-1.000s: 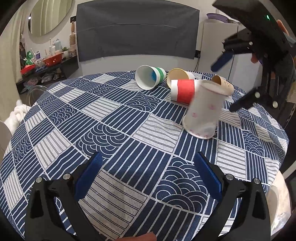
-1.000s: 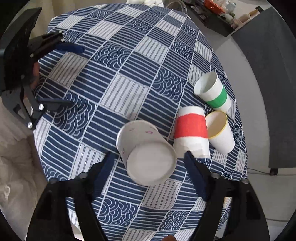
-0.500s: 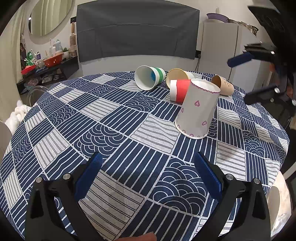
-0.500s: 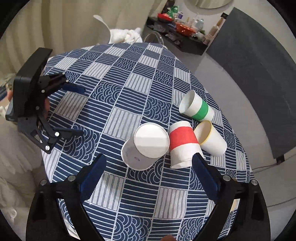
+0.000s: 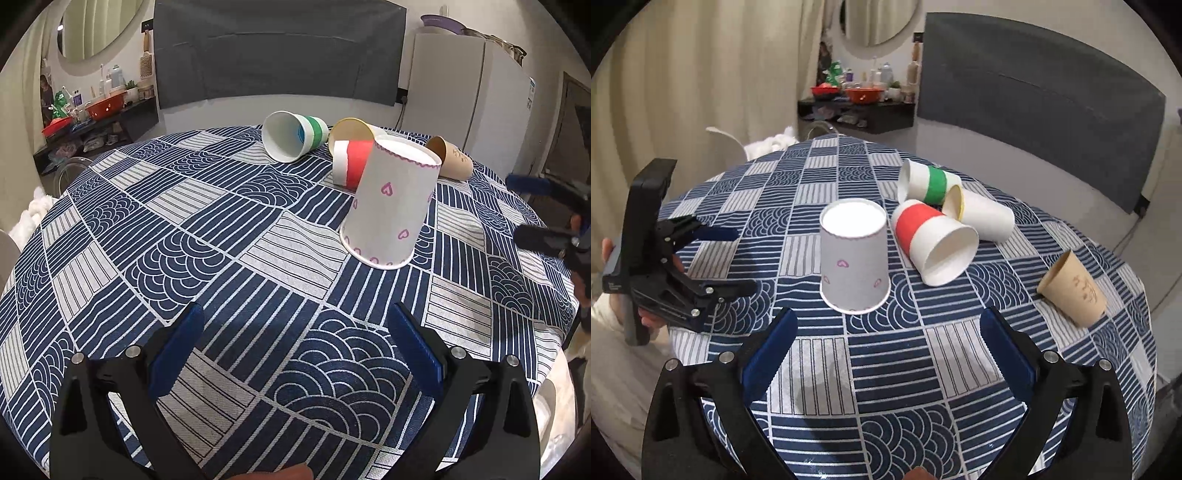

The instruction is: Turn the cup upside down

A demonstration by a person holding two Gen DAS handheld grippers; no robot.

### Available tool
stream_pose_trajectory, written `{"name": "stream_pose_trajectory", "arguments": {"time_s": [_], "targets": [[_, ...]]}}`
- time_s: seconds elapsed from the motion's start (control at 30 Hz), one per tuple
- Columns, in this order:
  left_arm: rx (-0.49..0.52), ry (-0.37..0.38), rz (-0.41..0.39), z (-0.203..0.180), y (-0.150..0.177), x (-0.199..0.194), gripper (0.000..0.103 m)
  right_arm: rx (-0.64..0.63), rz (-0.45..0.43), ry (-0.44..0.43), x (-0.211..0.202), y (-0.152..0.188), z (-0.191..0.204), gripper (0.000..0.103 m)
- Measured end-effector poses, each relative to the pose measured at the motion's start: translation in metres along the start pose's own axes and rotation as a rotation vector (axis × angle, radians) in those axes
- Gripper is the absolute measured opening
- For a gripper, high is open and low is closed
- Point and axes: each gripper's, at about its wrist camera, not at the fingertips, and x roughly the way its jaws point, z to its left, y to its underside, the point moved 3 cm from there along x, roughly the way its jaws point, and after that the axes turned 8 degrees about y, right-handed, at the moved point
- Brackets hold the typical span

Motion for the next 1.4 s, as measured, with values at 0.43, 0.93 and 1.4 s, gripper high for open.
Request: {"name": "stream_pose_trajectory", "arguments": {"time_s": [0.43, 0.93, 1.4], "targets": [[0.065, -0.097, -0.165, -0.028, -0.004, -0.019, 0.097, 0.238, -0.013, 0.102, 0.007, 0.049, 0.009, 0.095], [0.038, -0.135, -0.160, -0.034, -0.004, -0.004, 0.097, 0.280, -0.055, 0.228, 0.017, 0.049, 0.011, 0.095], [0.020, -0.164, -0.167, -0.032, -0.001, -0.003, 0.097, 0.259, -0.071, 0.294, 0.012, 0.051, 0.014, 0.095]]}}
